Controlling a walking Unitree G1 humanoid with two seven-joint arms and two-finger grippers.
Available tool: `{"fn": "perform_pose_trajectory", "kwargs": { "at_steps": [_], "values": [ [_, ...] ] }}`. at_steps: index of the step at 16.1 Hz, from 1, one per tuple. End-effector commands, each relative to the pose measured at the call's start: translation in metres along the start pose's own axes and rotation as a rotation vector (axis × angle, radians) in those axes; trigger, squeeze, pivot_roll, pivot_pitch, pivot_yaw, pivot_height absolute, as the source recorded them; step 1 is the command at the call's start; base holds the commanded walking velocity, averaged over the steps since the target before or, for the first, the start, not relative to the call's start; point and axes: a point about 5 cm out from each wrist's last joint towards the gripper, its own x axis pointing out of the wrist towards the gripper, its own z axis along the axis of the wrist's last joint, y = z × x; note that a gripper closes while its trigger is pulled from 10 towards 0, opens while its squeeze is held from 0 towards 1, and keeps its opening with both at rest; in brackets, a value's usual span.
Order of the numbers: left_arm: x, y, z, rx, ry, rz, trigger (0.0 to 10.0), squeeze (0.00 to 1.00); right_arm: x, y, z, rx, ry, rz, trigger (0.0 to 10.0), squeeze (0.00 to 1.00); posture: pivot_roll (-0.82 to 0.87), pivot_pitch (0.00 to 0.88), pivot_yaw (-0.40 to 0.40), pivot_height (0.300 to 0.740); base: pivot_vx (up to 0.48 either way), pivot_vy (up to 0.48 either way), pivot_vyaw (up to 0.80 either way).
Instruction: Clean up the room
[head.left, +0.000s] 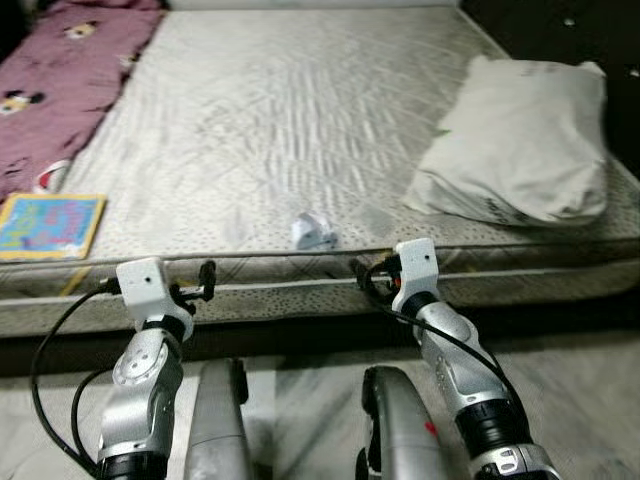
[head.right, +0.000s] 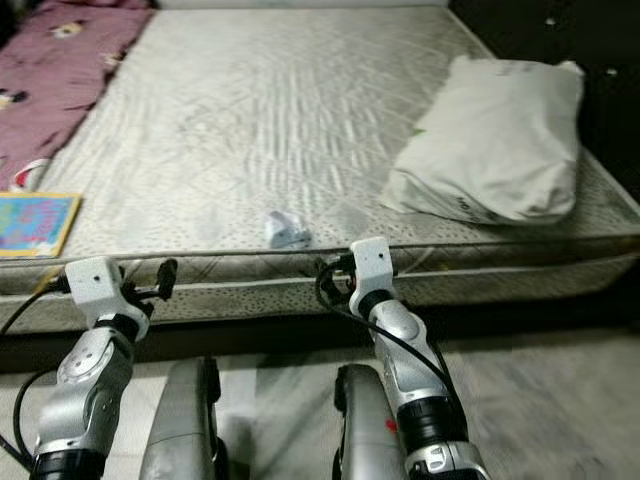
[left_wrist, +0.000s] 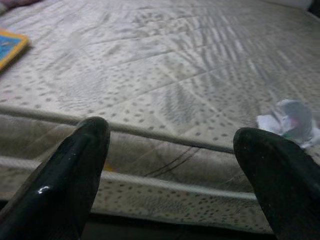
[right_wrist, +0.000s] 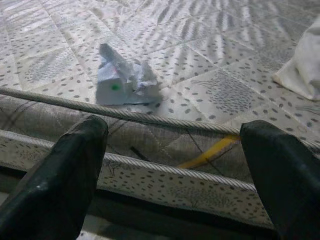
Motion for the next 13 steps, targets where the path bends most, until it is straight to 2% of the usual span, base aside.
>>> {"fn": "perform_pose_trajectory", "kwargs": {
  "at_steps": [1,3,6,8,13],
  "values": [
    [0.0011,-0.0033,0.0055,0.007,-0.021,-0.018,10.0,0.00,0.0012,-0.0013,0.0060,-0.020,-0.020,0.007,10.0,0.00,-0.06,0.055,-0.005,0.557,0.000,0.000,0.00],
    [0.0018,-0.0040,0.0031,0.011,-0.008,-0.022,10.0,0.00,0.0014,-0.0005,0.0053,-0.009,-0.018,0.017,10.0,0.00,-0.06,0.055,-0.005,0.557,0.000,0.000,0.00],
    [0.0033,-0.0047,0.0032,0.012,-0.004,-0.020,10.0,0.00,0.0017,-0.0001,0.0060,-0.003,-0.023,0.026,10.0,0.00,-0.06,0.057,-0.009,0.532,0.000,0.000,0.00],
    [0.0057,-0.0056,0.0056,0.012,-0.013,-0.023,10.0,0.00,0.0033,-0.0004,0.0074,-0.003,-0.019,0.027,10.0,0.00,-0.06,0.090,-0.011,0.517,0.000,0.000,0.00],
    [0.0064,-0.0065,0.0089,0.019,-0.034,-0.024,10.0,0.00,0.0054,0.0046,0.0085,-0.034,-0.017,0.065,10.0,0.00,-0.06,0.081,-0.014,0.517,0.000,0.000,0.00]
  ]
}}
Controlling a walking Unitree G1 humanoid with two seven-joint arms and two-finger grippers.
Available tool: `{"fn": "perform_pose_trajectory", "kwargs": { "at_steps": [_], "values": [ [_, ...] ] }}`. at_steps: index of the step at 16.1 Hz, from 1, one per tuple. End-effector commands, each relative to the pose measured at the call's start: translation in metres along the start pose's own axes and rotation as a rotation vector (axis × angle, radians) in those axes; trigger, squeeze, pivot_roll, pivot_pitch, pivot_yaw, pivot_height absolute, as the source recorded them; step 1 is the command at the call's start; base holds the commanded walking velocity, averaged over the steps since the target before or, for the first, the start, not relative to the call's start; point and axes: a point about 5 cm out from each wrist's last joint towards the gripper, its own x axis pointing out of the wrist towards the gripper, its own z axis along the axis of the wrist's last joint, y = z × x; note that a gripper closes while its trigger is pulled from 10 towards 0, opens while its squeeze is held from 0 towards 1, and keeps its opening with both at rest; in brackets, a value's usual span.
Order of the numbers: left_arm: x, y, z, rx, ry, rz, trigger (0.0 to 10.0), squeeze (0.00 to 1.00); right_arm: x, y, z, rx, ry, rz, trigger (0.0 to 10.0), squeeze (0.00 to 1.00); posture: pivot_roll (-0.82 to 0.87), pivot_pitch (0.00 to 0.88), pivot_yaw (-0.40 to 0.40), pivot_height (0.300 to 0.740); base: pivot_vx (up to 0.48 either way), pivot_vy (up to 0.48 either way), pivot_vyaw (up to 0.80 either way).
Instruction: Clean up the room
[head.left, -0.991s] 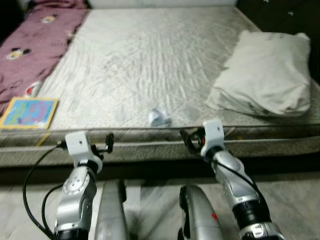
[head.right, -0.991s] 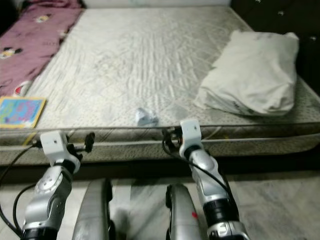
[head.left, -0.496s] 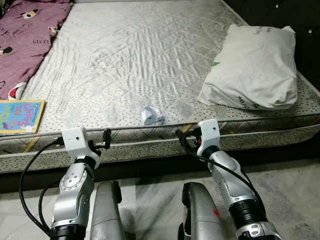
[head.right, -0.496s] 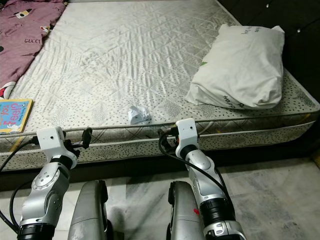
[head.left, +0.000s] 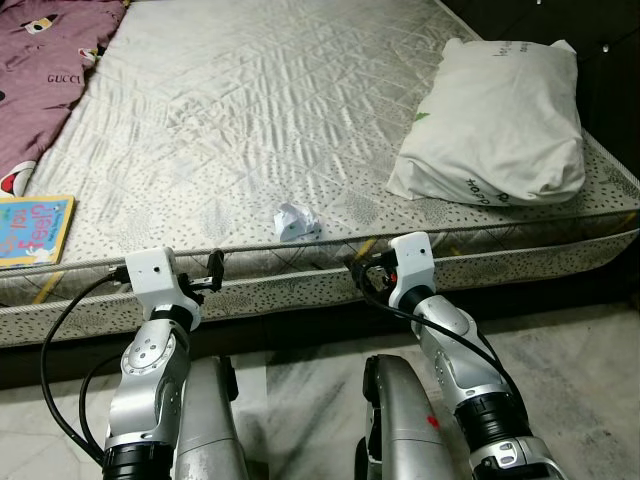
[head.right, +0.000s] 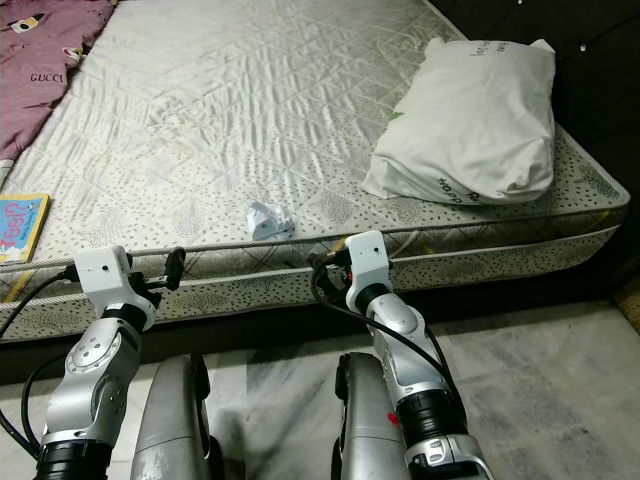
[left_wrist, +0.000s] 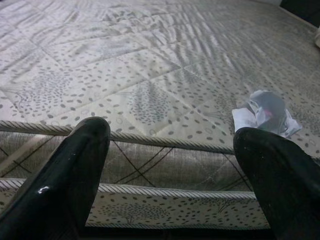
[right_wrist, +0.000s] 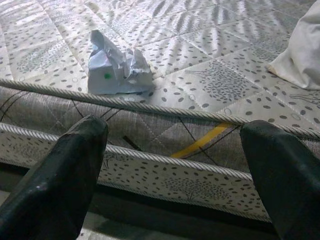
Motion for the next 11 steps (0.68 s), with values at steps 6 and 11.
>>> {"fn": "perform_pose_trajectory", "kwargs": {
  "at_steps": [6,11],
  "values": [
    [0.0013,0.0000,0.0014,0.003,-0.007,-0.012,10.0,0.00,0.0021,0.0006,0.0009,-0.018,0.005,0.016,10.0,0.00,-0.06,0.082,-0.013,0.517,0.000,0.000,0.34],
    [0.0017,-0.0011,0.0002,0.001,0.000,-0.019,10.0,0.00,0.0026,0.0030,0.0003,-0.031,0.008,0.034,10.0,0.00,-0.06,0.081,-0.012,0.517,0.180,0.000,0.19]
  ]
}}
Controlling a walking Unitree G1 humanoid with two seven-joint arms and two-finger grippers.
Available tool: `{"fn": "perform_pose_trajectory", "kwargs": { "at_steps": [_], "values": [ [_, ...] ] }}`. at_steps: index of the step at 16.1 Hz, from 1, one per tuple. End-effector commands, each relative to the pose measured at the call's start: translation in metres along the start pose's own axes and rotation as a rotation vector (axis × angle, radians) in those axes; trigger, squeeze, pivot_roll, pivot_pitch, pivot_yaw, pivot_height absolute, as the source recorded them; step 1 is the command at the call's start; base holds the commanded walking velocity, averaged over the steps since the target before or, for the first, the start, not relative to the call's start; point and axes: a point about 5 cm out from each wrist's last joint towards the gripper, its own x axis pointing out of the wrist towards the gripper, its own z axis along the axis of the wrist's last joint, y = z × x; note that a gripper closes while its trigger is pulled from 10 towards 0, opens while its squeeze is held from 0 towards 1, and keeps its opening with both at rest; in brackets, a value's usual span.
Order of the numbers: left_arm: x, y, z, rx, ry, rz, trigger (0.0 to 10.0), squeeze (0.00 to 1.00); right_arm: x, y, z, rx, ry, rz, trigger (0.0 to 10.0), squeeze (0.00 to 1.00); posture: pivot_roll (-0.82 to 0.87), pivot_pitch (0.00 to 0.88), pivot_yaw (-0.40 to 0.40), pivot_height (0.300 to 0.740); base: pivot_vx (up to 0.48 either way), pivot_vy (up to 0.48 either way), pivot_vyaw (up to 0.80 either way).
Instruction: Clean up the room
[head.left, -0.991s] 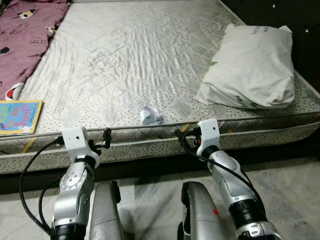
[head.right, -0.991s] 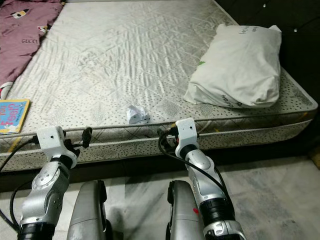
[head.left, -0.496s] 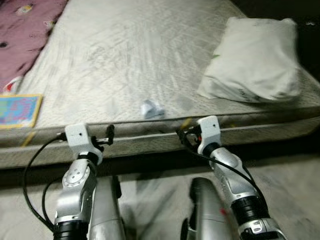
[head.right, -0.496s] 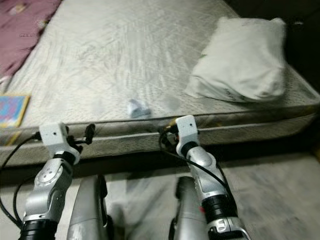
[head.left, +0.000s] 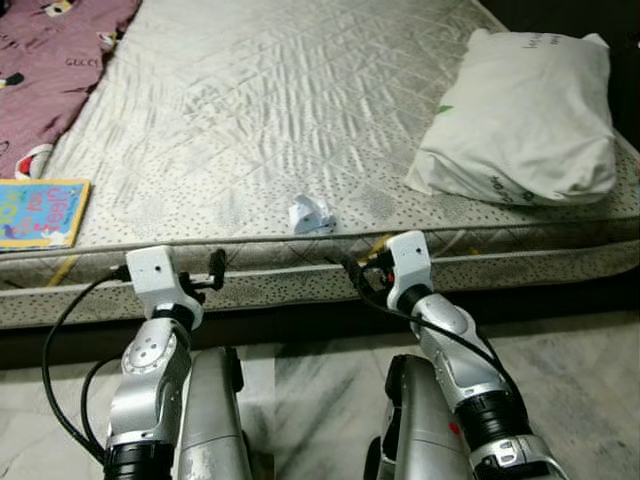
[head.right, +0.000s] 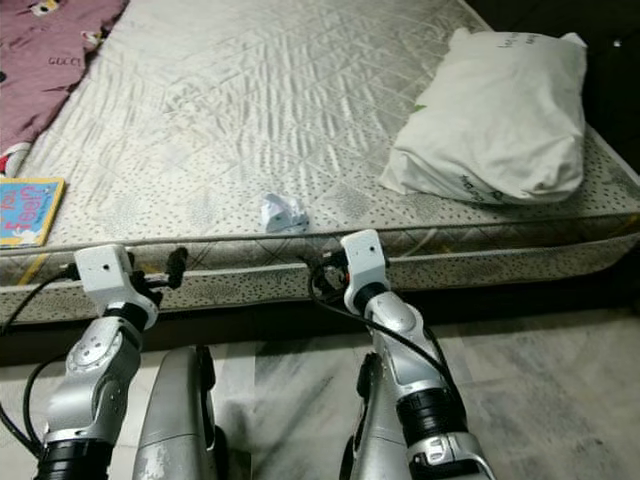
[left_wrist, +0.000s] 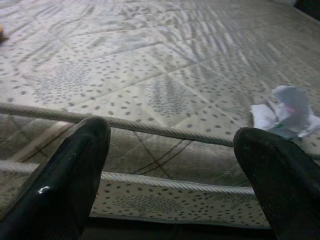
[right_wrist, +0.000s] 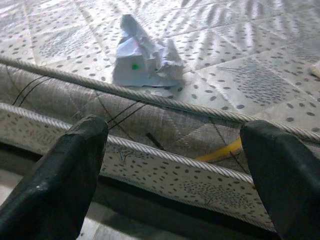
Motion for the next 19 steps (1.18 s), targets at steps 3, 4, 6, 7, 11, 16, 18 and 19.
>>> {"fn": "perform_pose_trajectory", "kwargs": {
  "at_steps": [3,4,6,7,11,16,18,19],
  "values": [
    [0.0003,0.0022,-0.0011,0.008,0.012,0.007,10.0,0.00,0.0014,0.0026,0.0004,-0.003,0.001,0.017,10.0,0.00,-0.06,0.079,-0.012,0.517,0.350,0.000,0.50],
    [0.0001,0.0020,-0.0014,0.008,0.013,0.005,10.0,0.00,0.0013,0.0028,0.0000,-0.002,0.003,0.018,10.0,0.00,-0.06,0.079,-0.012,0.517,0.394,0.000,0.41],
    [-0.0001,0.0021,-0.0021,0.009,0.016,0.004,10.0,0.00,0.0012,0.0028,-0.0008,0.004,0.007,0.020,10.0,0.00,-0.06,0.076,-0.012,0.517,0.373,0.000,0.00],
    [0.0001,0.0024,-0.0039,0.009,0.028,0.006,10.0,0.00,0.0011,0.0027,-0.0010,0.004,0.007,0.020,10.0,0.00,-0.06,0.075,-0.012,0.517,0.285,0.000,0.00],
    [0.0005,0.0012,-0.0060,0.011,0.044,-0.003,10.0,0.00,0.0014,0.0028,-0.0018,0.007,0.014,0.021,10.0,0.00,-0.06,0.070,-0.013,0.517,0.000,0.000,0.00],
    [-0.0014,0.0005,-0.0077,0.020,0.062,-0.002,10.0,0.00,0.0015,0.0055,-0.0033,-0.005,0.022,0.055,10.0,0.00,-0.05,0.064,-0.014,0.517,0.000,0.000,0.00],
    [-0.0060,0.0020,-0.0093,0.018,0.076,0.000,10.0,0.00,0.0021,0.0071,-0.0039,-0.004,0.023,0.072,10.0,0.00,-0.04,0.065,-0.014,0.492,0.000,0.000,0.00],
    [-0.0079,0.0028,-0.0096,0.017,0.078,0.004,10.0,0.00,0.0029,0.0077,-0.0048,-0.008,0.033,0.076,10.0,0.00,-0.04,0.065,-0.014,0.482,0.000,0.000,0.00]
  ]
}}
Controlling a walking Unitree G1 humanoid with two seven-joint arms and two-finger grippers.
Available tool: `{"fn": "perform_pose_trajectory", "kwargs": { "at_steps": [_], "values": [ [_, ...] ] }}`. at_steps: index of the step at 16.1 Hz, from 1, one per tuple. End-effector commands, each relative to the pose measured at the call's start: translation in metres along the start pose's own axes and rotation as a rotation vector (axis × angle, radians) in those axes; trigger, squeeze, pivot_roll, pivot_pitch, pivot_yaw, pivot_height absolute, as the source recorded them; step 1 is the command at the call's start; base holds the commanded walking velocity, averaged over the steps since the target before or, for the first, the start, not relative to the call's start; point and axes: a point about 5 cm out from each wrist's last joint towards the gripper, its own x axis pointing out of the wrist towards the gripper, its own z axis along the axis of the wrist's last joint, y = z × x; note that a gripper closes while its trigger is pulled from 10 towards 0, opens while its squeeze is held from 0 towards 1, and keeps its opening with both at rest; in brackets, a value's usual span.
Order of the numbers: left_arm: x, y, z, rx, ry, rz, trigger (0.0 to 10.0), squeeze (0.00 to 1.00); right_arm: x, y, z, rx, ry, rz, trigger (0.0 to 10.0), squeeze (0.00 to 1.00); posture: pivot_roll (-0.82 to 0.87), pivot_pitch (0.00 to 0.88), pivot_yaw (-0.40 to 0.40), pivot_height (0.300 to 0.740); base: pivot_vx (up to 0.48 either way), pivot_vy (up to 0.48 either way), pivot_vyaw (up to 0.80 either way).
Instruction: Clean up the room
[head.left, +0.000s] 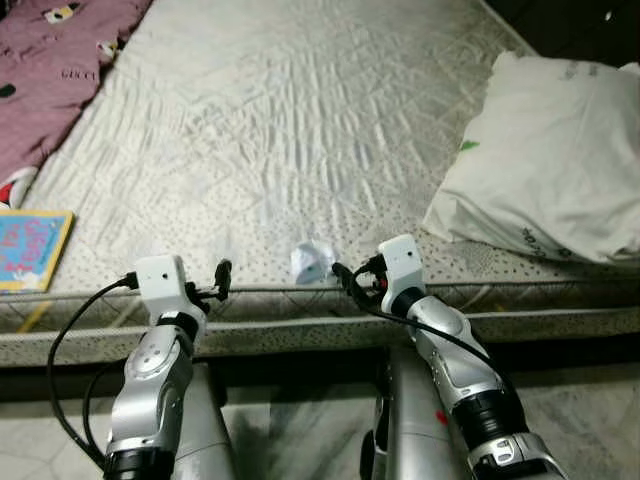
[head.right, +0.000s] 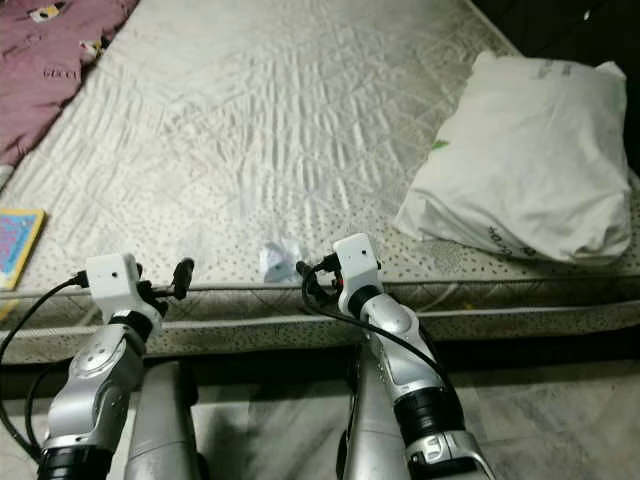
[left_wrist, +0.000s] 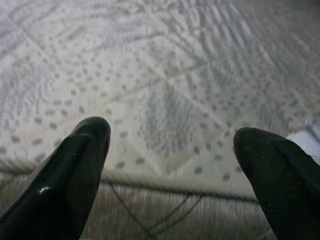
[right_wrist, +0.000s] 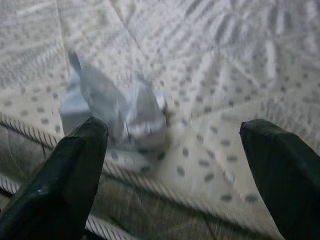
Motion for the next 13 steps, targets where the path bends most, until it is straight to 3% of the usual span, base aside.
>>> {"fn": "perform_pose_trajectory", "kwargs": {
  "at_steps": [1,7,13],
  "values": [
    [-0.004,0.003,0.002,0.011,0.003,0.013,10.0,0.00,0.001,0.001,-0.002,-0.001,0.020,0.022,10.0,0.00,-0.04,0.065,-0.014,0.477,0.000,0.000,0.00],
    [-0.035,0.015,0.003,0.061,-0.007,0.075,10.0,0.00,0.016,0.009,0.005,0.015,0.004,0.102,10.0,0.00,0.03,0.086,-0.012,0.477,0.000,0.000,0.00],
    [-0.044,0.020,0.007,0.093,-0.003,0.101,10.0,0.00,0.032,0.010,0.023,0.017,-0.039,0.106,10.0,0.00,0.06,0.098,-0.006,0.477,0.000,0.000,0.00]
  ]
}}
